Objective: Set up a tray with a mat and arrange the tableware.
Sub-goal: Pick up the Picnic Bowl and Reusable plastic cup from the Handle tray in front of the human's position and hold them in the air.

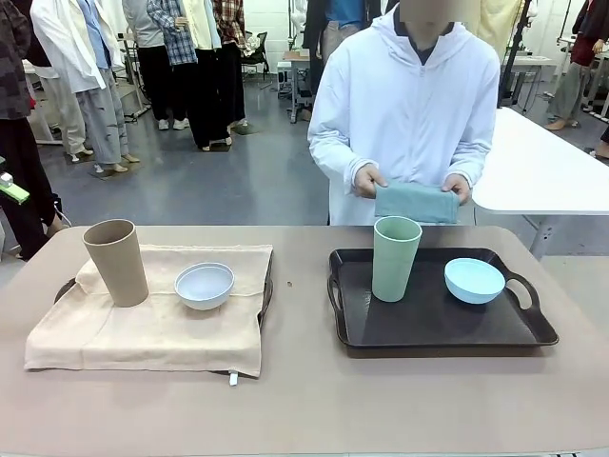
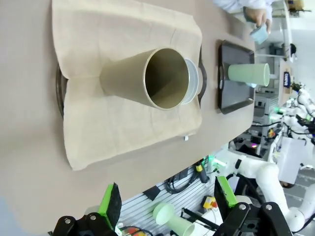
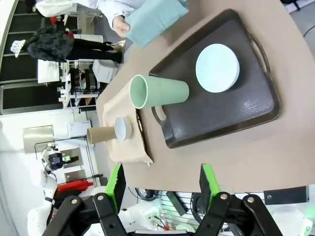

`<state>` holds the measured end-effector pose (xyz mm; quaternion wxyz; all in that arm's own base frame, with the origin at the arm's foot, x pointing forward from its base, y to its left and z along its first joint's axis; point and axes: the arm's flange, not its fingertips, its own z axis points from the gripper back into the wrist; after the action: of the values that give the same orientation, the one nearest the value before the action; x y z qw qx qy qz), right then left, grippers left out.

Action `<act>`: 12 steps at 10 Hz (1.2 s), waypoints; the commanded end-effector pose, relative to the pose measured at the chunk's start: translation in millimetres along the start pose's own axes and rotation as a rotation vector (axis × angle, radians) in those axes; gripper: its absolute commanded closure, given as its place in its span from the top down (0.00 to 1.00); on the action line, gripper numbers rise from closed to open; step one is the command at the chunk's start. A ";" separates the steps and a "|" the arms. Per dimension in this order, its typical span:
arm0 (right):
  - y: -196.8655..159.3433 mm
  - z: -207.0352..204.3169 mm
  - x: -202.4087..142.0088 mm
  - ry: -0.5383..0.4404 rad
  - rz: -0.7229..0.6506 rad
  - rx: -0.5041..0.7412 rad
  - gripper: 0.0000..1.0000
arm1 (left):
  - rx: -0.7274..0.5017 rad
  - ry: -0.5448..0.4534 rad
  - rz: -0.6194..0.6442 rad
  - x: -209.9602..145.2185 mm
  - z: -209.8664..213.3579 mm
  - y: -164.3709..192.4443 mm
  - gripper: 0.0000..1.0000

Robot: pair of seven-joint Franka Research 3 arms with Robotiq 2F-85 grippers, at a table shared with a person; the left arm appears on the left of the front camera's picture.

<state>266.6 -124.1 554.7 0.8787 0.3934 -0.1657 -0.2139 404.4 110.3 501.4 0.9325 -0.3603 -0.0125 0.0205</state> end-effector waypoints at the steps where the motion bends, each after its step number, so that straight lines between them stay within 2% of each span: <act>1: 0.2 -0.1 -0.2 0.001 0.001 0.000 0.79 | -0.027 -0.013 0.015 0.7 1.5 4.0 1.00; 12: 0.2 -0.1 -0.2 0.001 0.001 0.000 0.79 | -0.027 -0.013 0.015 0.7 1.5 4.0 1.00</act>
<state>266.8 -123.4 554.8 0.8792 0.3928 -0.1652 -0.2132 405.0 113.0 499.9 0.9297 -0.3670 -0.0137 0.0268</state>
